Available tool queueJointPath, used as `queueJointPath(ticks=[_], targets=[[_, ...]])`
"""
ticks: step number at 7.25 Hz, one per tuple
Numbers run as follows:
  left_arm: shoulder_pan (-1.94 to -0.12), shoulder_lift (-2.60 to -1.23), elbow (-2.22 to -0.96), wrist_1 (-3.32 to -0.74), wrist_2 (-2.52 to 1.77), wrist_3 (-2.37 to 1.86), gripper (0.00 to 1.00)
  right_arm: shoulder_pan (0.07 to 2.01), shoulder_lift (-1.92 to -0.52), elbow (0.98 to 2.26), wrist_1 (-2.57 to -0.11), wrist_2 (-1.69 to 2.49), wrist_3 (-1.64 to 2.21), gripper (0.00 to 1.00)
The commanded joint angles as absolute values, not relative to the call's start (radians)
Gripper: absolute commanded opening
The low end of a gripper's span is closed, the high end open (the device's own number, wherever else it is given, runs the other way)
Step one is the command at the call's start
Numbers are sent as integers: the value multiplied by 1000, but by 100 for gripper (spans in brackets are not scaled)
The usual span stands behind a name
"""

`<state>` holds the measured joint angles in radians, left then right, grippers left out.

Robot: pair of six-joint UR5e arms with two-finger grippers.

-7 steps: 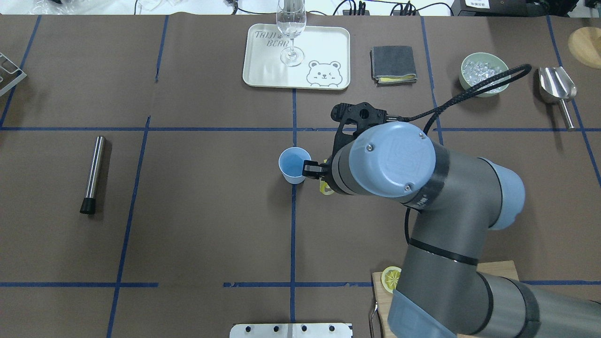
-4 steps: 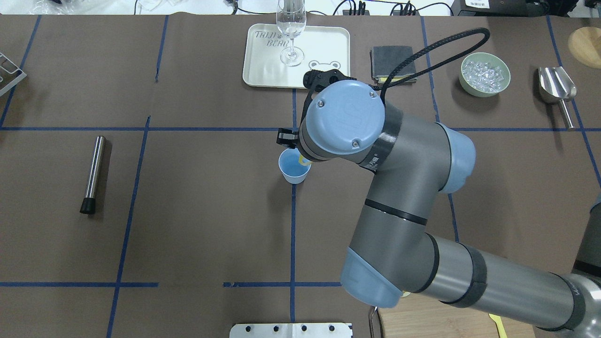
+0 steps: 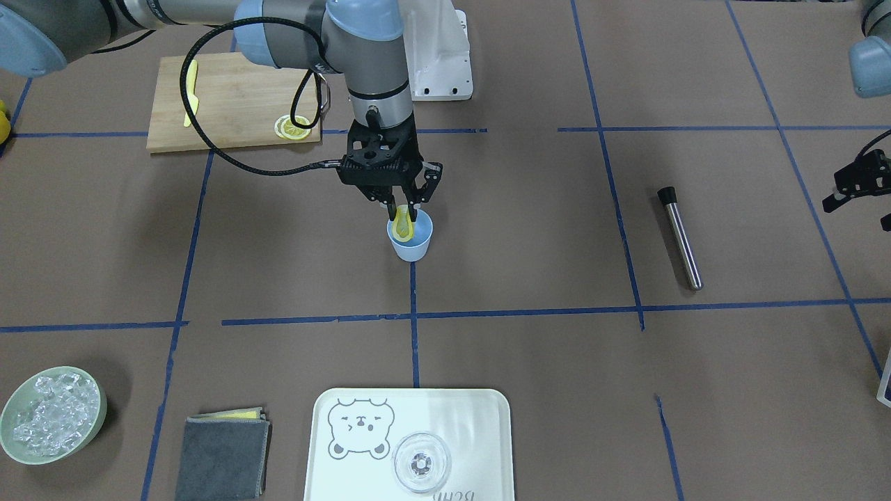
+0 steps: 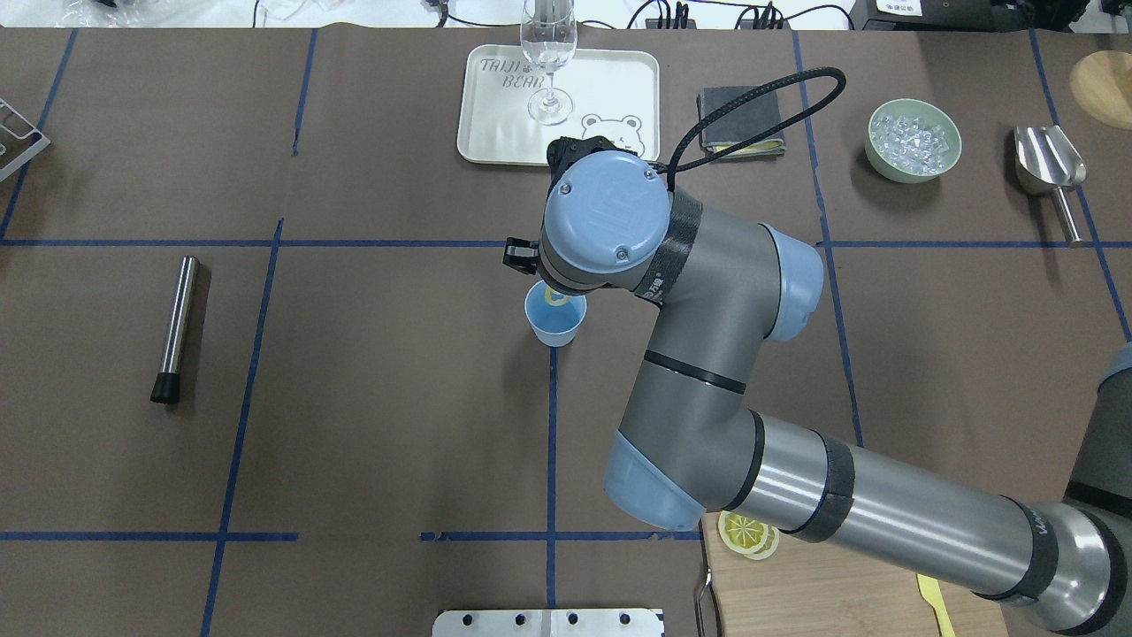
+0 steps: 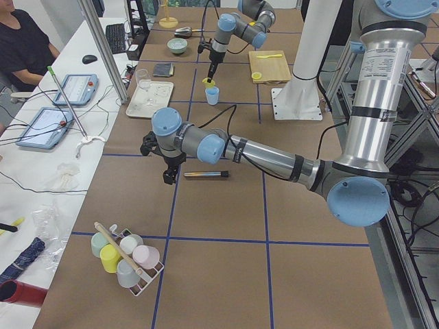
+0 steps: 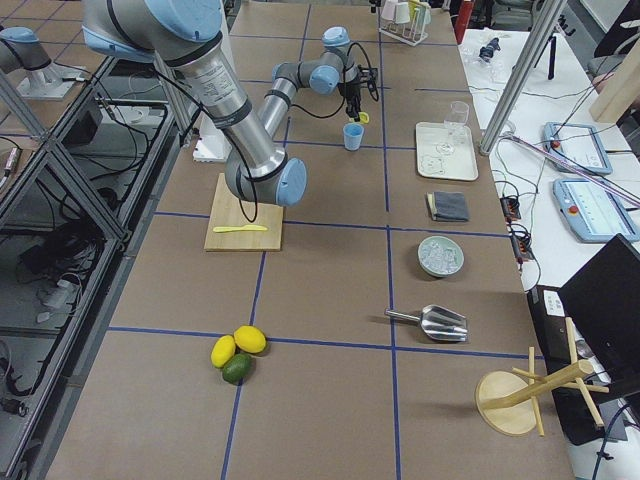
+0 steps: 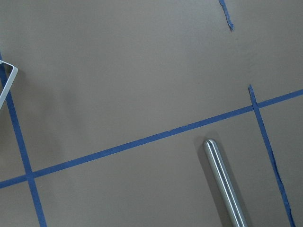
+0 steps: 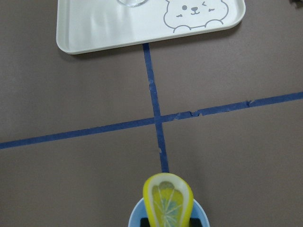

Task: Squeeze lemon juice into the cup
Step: 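Lower the slice into the blue cup and open the right gripper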

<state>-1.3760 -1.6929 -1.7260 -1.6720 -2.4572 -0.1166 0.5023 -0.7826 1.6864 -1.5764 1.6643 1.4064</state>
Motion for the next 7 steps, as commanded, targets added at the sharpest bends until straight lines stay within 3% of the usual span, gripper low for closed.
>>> queueJointPath(ticks=[1,4,7], targets=[[-1376,-1692,-1729,-1672,-2456,-120,100,492,-796,1684,-1574,1667,1405,42],[-1376,-1690,-1736,-1671,-2456,-121,100,483,-796,1684,-1572,1666,1408,66],[-1377,-1689,-1753,-1669,-2456,-135,100,479,-795,1684,-1572,1666,1413,79]])
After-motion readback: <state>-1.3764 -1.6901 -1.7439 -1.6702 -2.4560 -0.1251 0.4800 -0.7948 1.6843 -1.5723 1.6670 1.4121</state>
